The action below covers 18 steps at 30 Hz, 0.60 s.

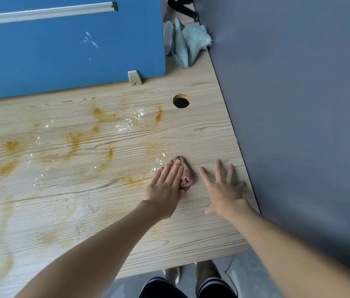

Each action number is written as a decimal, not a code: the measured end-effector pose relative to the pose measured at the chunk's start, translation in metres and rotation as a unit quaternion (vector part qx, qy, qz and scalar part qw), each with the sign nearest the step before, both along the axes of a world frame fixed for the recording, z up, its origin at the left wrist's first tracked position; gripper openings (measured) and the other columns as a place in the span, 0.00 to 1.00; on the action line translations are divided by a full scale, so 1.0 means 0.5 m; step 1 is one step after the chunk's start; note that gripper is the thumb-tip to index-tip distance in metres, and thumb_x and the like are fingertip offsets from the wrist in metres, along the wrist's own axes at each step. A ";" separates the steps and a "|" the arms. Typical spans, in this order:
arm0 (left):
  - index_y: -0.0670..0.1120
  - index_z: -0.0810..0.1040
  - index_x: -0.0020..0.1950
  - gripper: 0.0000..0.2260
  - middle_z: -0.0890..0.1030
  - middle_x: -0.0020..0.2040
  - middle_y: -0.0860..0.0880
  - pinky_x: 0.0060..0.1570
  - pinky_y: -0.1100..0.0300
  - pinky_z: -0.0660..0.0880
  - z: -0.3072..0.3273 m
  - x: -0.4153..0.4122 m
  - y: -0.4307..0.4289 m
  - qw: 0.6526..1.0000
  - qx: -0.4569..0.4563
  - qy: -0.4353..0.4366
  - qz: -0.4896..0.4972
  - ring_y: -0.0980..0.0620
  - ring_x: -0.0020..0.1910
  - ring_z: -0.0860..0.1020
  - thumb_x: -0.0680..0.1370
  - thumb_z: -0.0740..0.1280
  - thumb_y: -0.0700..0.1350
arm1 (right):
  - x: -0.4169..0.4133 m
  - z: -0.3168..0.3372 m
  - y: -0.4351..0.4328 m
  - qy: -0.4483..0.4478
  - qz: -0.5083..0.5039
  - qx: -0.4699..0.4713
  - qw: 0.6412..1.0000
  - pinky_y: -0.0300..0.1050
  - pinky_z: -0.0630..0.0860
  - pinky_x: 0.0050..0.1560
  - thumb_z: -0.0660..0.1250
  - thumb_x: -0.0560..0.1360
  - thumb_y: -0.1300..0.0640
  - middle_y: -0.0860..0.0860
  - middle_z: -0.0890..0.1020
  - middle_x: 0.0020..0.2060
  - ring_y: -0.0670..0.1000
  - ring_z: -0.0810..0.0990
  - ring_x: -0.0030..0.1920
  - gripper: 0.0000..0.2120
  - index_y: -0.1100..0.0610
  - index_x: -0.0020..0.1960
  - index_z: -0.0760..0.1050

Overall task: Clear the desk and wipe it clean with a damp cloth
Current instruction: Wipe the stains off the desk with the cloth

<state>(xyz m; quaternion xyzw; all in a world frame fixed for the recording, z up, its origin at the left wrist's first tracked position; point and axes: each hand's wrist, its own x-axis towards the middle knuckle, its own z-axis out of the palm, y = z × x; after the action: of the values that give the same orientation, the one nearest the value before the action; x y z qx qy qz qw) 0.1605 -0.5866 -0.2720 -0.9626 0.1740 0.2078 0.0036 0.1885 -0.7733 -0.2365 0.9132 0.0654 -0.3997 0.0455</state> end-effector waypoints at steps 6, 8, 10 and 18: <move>0.41 0.54 0.80 0.29 0.55 0.81 0.44 0.77 0.49 0.55 -0.007 -0.040 0.071 1.000 -0.028 -0.013 -0.002 0.44 0.80 0.52 0.82 0.44 0.55 | -0.011 -0.008 -0.010 -0.014 0.011 0.006 1.000 0.79 0.56 0.70 0.77 0.68 0.41 0.58 0.26 0.76 0.71 0.34 0.76 0.62 0.40 0.78 0.28; 0.42 0.46 0.81 0.30 0.47 0.81 0.44 0.78 0.49 0.51 -0.006 -0.033 0.073 1.000 -0.019 -0.003 -0.001 0.44 0.80 0.45 0.81 0.40 0.55 | -0.012 -0.010 -0.009 -0.017 0.008 0.007 1.000 0.79 0.56 0.70 0.77 0.68 0.41 0.57 0.26 0.76 0.71 0.33 0.76 0.62 0.40 0.78 0.28; 0.44 0.32 0.78 0.29 0.32 0.78 0.47 0.78 0.49 0.38 -0.004 -0.008 0.048 1.000 -0.019 0.000 0.007 0.45 0.77 0.32 0.80 0.34 0.55 | -0.012 -0.011 -0.008 -0.014 0.001 0.006 1.000 0.78 0.55 0.70 0.77 0.68 0.42 0.57 0.25 0.76 0.70 0.33 0.77 0.62 0.39 0.77 0.28; 0.44 0.43 0.80 0.30 0.42 0.81 0.47 0.79 0.50 0.47 -0.005 -0.009 0.063 0.999 -0.045 -0.024 0.009 0.45 0.80 0.42 0.82 0.39 0.58 | -0.014 -0.002 -0.008 -0.015 -0.002 0.007 1.000 0.78 0.55 0.71 0.77 0.70 0.44 0.56 0.25 0.76 0.69 0.32 0.77 0.61 0.39 0.78 0.28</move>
<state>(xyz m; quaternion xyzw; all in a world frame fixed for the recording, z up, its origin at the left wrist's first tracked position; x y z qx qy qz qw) 0.1558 -0.5549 -0.2743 -0.9679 0.1744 0.1770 -0.0379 0.1814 -0.7771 -0.2374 0.9195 0.0654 -0.3855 0.0396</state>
